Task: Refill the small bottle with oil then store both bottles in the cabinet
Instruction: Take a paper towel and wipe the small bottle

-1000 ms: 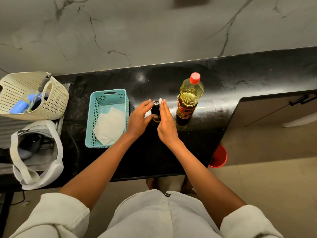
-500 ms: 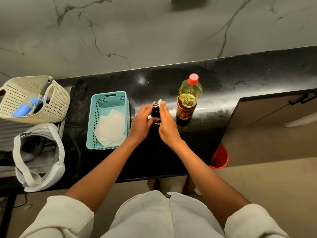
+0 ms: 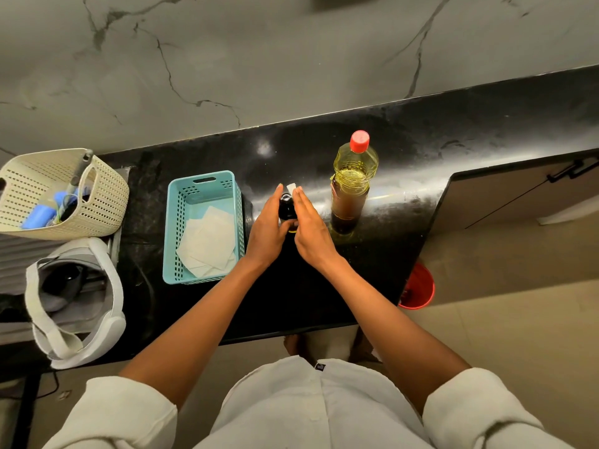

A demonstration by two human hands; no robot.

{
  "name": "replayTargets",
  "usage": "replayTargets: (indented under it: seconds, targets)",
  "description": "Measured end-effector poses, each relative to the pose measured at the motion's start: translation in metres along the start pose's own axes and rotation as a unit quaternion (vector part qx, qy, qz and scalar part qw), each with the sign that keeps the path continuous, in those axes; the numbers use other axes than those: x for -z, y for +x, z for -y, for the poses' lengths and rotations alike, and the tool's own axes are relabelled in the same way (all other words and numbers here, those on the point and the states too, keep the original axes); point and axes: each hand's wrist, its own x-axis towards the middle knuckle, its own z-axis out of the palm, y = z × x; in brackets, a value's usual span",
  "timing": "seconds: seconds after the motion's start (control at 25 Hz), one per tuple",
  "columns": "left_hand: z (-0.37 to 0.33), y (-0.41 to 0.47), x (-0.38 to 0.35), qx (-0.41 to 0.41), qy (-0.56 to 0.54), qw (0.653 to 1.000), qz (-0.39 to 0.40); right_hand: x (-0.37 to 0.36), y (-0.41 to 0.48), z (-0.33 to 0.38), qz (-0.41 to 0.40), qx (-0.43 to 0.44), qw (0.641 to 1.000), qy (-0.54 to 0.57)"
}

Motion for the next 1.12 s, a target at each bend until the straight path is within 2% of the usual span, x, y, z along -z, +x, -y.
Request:
replayTargets:
  seconds: [0.08, 0.2, 0.32, 0.48, 0.68, 0.8, 0.88, 1.0, 1.12]
  targets:
    - [0.001, 0.008, 0.003, -0.005, 0.002, 1.000, 0.018, -0.002, -0.003, 0.003, 0.001, -0.006, 1.000, 0.005]
    - [-0.001, 0.009, 0.004, -0.030, 0.018, 0.999, -0.007, -0.013, -0.022, 0.009, -0.038, -0.019, 0.999, 0.001]
    - [-0.004, 0.003, -0.001, -0.016, 0.027, 0.999, -0.040, -0.027, -0.038, 0.017, -0.063, -0.007, 0.998, -0.014]
    - [-0.002, -0.010, -0.007, -0.017, 0.038, 0.999, -0.018, -0.015, -0.014, 0.017, -0.060, -0.039, 0.997, 0.007]
    - [-0.002, -0.008, -0.006, -0.014, 0.066, 0.996, -0.054, -0.023, -0.024, 0.019, -0.084, -0.040, 0.996, 0.017]
    - [-0.002, -0.010, -0.003, 0.001, 0.026, 0.998, -0.060, -0.038, -0.046, 0.019, -0.107, -0.010, 0.994, 0.014]
    - [-0.003, -0.005, 0.006, 0.002, 0.005, 1.000, -0.025, -0.036, -0.048, 0.014, -0.108, -0.013, 0.994, 0.012]
    - [-0.002, 0.015, 0.021, -0.001, 0.015, 0.999, 0.042, -0.029, -0.041, 0.010, -0.092, -0.074, 0.991, 0.063]
    - [-0.004, 0.018, 0.025, -0.006, 0.011, 0.999, 0.046, -0.026, -0.021, 0.004, -0.053, -0.162, 0.973, 0.155]
